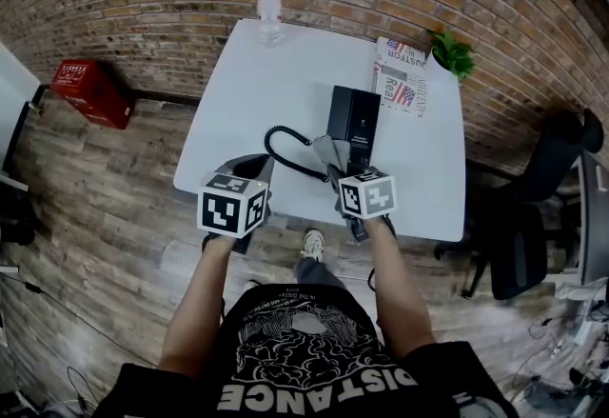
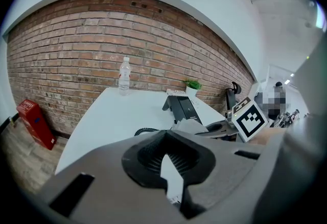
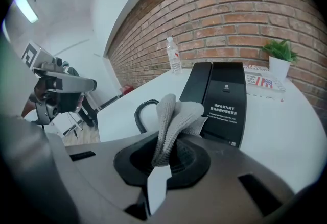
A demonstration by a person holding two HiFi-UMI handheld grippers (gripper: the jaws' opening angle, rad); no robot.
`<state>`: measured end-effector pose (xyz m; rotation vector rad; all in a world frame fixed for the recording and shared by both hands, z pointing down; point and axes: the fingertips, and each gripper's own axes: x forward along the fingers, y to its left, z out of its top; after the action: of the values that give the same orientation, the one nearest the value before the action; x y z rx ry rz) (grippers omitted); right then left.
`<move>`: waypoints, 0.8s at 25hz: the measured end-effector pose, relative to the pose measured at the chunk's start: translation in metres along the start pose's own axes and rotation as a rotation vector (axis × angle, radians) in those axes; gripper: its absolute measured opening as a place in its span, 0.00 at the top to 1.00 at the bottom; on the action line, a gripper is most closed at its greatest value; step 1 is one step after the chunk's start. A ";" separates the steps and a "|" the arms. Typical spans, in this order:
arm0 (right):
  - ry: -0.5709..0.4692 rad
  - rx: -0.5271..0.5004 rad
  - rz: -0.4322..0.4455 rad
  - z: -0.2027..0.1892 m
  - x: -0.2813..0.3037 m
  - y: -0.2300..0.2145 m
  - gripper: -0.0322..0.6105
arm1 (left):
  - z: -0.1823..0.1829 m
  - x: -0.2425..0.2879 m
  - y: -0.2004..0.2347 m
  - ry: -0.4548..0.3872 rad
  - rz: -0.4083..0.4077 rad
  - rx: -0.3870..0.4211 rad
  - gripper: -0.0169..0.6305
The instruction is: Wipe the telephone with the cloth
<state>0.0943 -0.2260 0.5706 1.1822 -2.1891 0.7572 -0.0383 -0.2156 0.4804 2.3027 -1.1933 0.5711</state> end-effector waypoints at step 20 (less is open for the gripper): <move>-0.210 -0.128 -0.083 0.128 -0.055 -0.054 0.93 | 0.033 0.028 0.004 -0.024 0.007 0.015 0.96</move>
<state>0.1428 -0.3081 0.4563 1.3286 -2.3023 0.4696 -0.0215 -0.2549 0.4704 2.3244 -1.2131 0.5587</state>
